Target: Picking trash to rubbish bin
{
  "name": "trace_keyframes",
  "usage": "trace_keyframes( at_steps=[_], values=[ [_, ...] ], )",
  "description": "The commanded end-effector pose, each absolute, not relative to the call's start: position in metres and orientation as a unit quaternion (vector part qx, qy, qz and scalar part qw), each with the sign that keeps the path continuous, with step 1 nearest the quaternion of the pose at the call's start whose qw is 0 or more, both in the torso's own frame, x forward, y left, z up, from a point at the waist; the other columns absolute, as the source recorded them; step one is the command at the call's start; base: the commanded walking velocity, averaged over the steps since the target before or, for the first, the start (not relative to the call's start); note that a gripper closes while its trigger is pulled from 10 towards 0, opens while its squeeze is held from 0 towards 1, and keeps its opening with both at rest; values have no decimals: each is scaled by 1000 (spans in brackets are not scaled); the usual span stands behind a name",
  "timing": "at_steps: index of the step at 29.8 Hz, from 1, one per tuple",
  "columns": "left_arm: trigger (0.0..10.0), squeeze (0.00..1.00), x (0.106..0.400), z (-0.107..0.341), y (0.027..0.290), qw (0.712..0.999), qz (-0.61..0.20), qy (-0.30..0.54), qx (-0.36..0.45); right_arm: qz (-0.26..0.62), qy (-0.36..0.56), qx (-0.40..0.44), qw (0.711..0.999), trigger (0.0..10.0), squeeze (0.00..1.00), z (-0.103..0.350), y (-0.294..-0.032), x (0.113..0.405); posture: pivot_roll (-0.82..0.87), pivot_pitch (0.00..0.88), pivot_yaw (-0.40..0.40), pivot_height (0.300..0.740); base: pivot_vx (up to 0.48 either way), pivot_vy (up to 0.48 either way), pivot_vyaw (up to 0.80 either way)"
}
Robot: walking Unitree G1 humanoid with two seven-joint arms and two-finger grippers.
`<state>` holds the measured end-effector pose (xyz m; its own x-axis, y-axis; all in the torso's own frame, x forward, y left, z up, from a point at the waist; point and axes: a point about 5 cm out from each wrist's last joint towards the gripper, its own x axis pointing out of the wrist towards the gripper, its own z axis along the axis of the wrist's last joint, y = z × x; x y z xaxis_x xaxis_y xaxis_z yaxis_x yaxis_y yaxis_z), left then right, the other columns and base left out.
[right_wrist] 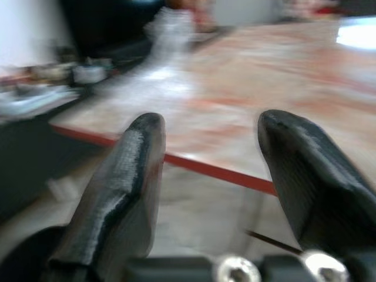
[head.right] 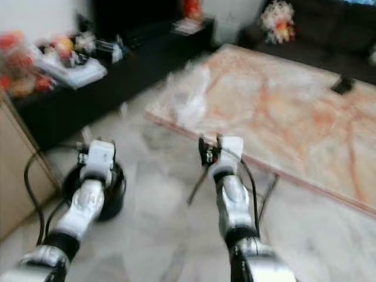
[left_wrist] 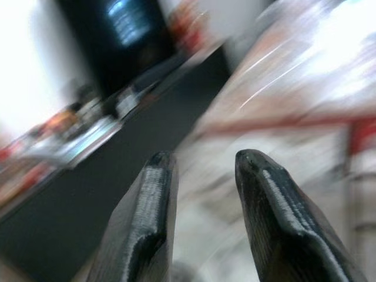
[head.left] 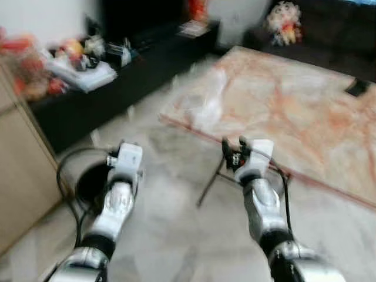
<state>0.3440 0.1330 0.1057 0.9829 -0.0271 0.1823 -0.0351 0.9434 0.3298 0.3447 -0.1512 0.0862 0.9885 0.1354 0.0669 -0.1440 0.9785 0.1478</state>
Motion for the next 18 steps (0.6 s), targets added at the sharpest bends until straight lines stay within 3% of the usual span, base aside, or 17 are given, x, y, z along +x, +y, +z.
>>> trace_keyframes(
  at_steps=[1, 18],
  values=[
    [10000, 0, 341, 100, 140, 981, 6, -82, 174, 76, -31, 84, 993, 10000, 0, 88, -144, 346, 221, 0, -72, 740, 0, 0, -800],
    [10000, 0, 341, 98, 141, 981, 1, -72, 179, 71, -29, 84, 994, 10000, 0, 86, -146, 344, 222, 0, -72, 740, 0, 0, -800]
  ],
)
